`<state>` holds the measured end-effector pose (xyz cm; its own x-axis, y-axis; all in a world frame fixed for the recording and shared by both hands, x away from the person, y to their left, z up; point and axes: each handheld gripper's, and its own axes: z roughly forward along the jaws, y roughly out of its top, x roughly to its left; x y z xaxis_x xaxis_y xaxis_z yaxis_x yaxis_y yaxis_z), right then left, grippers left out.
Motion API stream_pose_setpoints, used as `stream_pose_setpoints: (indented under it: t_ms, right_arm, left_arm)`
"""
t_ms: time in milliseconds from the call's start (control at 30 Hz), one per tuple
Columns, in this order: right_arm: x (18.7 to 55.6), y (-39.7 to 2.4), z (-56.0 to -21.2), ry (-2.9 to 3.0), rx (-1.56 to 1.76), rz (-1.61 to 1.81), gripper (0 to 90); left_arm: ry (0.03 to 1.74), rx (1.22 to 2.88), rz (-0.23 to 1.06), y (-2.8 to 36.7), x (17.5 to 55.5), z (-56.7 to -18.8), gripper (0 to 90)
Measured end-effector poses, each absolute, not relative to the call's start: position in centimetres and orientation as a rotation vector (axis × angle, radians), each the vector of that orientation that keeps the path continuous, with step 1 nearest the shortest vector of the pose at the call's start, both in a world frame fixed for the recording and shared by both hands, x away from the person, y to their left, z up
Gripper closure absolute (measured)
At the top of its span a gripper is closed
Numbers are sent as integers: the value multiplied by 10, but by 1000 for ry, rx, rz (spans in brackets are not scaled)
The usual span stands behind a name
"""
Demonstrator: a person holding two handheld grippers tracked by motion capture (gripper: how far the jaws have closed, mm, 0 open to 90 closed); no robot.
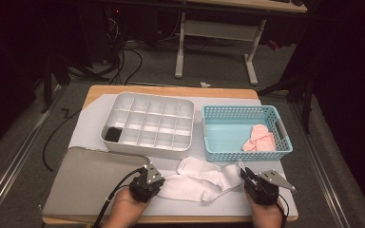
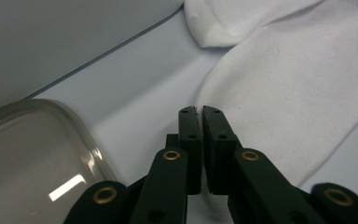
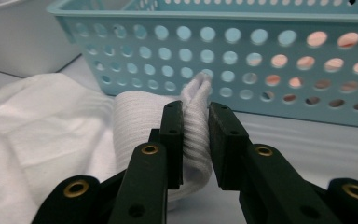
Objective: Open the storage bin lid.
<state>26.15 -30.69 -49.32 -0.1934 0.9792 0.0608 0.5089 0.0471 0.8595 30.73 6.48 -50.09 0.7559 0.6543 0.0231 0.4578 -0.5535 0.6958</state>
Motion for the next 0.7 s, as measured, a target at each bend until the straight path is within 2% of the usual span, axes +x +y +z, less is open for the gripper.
stream_pose_setpoints:
  t_ms: [33, 100, 133, 167, 300, 333, 400, 700]
  right_arm:
    - [262, -309, -494, 1757, 1510, 1059, 749]
    - [261, -312, -494, 1752, 1509, 1050, 664]
    - [261, -312, -494, 1752, 1509, 1050, 664]
    - [260, -312, -489, 1736, 1502, 1062, 618]
    - [255, -304, -474, 1723, 1454, 1081, 608]
    - [255, -304, -474, 1723, 1454, 1081, 608]
    - [251, -288, -465, 1757, 1407, 1103, 618]
    - [257, -221, -472, 1943, 1303, 1126, 637]
  left_arm:
    - [829, 2254, 367, 66, 307, -501, 862]
    - [829, 2248, 367, 67, 306, -501, 797]
    - [832, 2238, 370, 68, 306, -500, 797]
    - [838, 2216, 364, 71, 306, -500, 733]
    - [843, 2172, 371, 78, 304, -497, 628]
    - [847, 2157, 370, 81, 303, -496, 628]
    - [851, 2112, 370, 89, 302, -493, 571]
    - [922, 1963, 319, 111, 299, -498, 501]
